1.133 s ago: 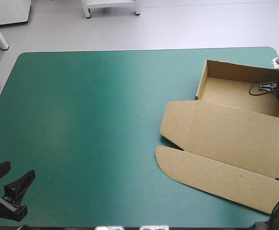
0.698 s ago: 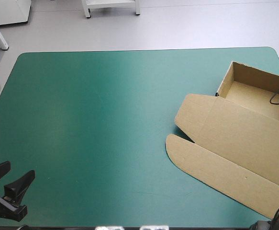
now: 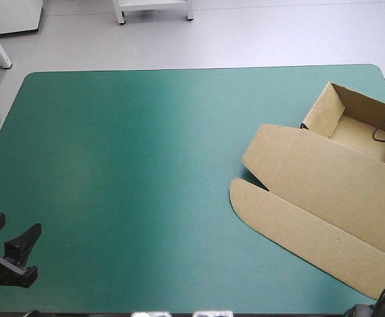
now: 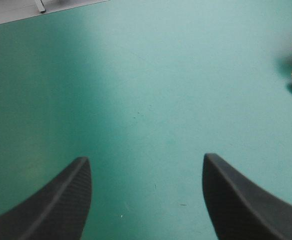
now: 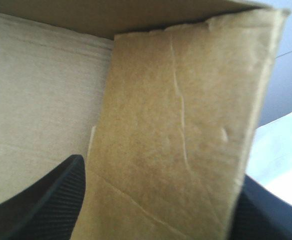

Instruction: Fold the box

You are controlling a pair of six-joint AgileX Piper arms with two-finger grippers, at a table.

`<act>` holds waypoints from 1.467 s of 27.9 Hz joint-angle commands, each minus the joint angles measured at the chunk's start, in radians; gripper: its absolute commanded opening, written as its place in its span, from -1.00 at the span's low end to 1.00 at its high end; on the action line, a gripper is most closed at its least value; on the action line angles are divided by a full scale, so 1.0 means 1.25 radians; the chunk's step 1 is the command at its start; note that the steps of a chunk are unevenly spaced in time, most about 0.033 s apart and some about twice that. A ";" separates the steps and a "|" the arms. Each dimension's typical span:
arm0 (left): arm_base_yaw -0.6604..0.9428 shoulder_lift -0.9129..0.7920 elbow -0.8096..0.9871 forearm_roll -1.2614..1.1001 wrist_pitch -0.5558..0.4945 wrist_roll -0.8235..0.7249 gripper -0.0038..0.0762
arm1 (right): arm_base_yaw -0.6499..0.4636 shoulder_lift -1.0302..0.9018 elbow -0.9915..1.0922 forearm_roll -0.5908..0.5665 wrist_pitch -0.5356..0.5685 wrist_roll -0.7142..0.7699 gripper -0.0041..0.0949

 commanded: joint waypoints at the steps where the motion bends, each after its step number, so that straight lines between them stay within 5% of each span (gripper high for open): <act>1: -0.005 0.020 -0.013 0.046 0.028 -0.005 0.24 | 0.010 -0.111 -0.033 0.010 -0.022 -0.014 0.31; 5: -0.005 0.020 -0.013 0.144 0.016 -0.005 0.24 | 0.068 -0.215 -0.033 0.077 0.013 -0.043 0.26; 9: -0.005 0.020 -0.013 0.175 -0.002 -0.009 0.24 | 0.149 -0.295 -0.033 0.000 0.027 -0.027 0.20; 16: -0.005 0.020 -0.013 0.198 -0.008 -0.049 0.24 | 0.286 -0.441 0.047 0.229 0.123 -0.074 0.12; 28: -0.005 0.017 0.126 0.167 -0.093 -0.080 0.14 | 0.698 -0.828 0.454 0.145 -0.116 -0.069 -0.04; 34: -0.005 -0.047 0.224 0.088 -0.219 -0.080 0.14 | 0.754 -1.026 0.637 0.160 -0.121 -0.070 -0.07; 41: -0.005 -0.177 0.339 0.037 -0.270 -0.080 0.06 | 0.755 -1.250 0.814 0.196 -0.156 -0.060 -0.17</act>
